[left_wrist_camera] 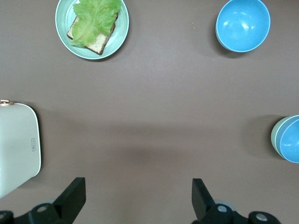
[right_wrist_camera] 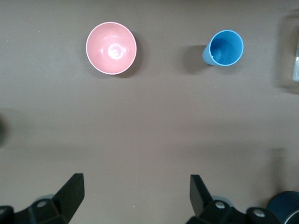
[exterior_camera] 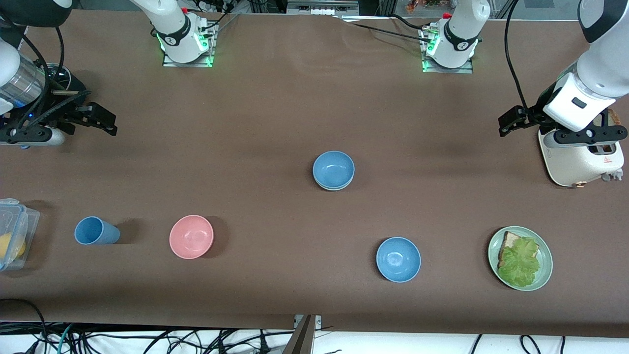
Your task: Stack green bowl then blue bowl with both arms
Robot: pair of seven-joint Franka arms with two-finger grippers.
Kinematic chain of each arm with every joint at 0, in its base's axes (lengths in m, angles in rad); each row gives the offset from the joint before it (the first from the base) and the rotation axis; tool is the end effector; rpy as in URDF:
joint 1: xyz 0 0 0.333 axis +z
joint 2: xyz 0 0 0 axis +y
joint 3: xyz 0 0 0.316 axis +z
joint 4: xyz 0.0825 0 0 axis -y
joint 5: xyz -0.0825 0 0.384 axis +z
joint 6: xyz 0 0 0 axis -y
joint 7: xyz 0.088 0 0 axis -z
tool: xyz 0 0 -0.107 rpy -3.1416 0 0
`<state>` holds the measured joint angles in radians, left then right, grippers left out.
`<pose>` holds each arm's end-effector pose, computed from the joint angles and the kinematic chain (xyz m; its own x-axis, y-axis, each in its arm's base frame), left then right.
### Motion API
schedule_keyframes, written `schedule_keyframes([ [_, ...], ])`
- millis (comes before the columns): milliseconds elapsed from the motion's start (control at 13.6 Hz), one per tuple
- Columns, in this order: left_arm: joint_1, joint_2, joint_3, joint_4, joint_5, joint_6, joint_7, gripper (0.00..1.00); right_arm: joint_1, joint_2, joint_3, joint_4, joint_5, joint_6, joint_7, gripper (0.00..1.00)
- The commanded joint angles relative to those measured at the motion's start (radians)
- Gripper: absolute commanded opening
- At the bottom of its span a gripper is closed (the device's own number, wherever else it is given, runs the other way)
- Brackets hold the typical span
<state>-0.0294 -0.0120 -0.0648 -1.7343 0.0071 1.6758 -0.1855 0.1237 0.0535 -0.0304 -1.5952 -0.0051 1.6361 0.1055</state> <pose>0.5513 -0.0516 0.5626 0.9949 0.0906 -0.0443 0.0899 -0.9958 -0.0162 0.5727 0.0535 0.5884 0.9999 -0.0118 -0.0118 -0.0118 -0.9999 0.0080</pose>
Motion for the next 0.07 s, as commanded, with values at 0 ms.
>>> schedule_keyframes([
  [0,0.003,-0.023,0.002,-0.016,0.008,-0.005,0.024,1.0,-0.001,0.002,0.001,0.012,-0.001,-0.002,-0.014,1.0],
])
